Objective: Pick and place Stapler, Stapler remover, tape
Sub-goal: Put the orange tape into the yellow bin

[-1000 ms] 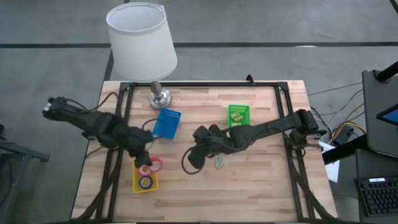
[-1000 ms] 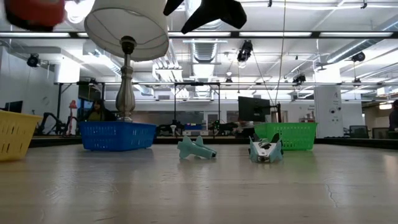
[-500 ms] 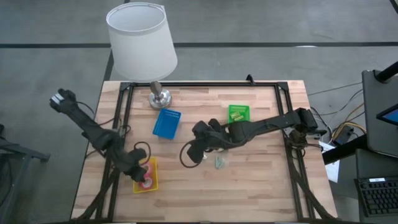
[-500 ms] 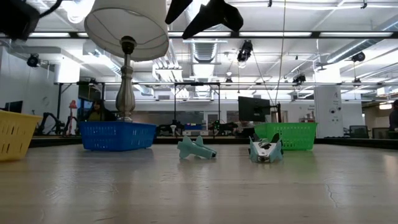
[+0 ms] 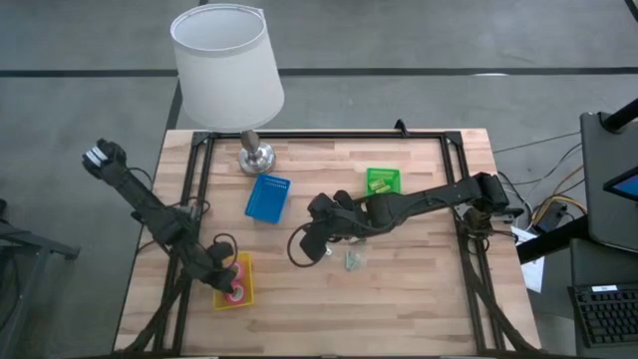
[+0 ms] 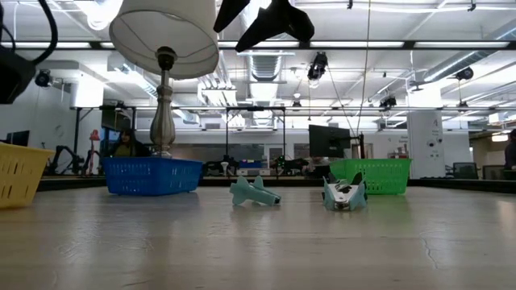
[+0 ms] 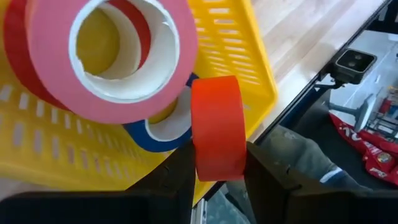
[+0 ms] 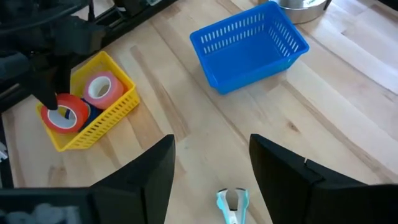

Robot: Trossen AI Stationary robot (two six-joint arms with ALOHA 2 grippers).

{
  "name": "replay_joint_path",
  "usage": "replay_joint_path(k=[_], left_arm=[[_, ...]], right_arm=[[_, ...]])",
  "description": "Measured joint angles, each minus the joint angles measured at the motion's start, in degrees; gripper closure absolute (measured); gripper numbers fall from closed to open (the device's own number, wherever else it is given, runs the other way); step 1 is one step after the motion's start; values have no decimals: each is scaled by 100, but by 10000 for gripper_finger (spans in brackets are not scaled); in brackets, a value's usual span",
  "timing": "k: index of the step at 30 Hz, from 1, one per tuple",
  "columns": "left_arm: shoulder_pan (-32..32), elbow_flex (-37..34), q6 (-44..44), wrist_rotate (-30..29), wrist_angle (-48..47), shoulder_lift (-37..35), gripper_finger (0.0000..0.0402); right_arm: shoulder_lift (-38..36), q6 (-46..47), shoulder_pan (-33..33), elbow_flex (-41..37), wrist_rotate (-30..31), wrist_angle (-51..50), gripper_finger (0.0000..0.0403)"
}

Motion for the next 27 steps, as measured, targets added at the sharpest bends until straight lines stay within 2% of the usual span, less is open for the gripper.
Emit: replay_joint_path(k=[7,10,18,23,27], left_arm=[[2,-213,-353,230,-220,-4,256],[0,-264,-278,397,-266,28,229],[2,-151,-239,409,-127,-54,146],[2,94,17,290,-115,-132,140],[2,134,92,506,-169,-164,140]], right_arm=[[0,13,2,0,-9,113,200],[0,12,0,0,-9,189,200],[0,20,-16,-2,-17,373,200],[0,15,-13,-2,-15,385,200],[2,15,-15,-2,-15,399,200]])
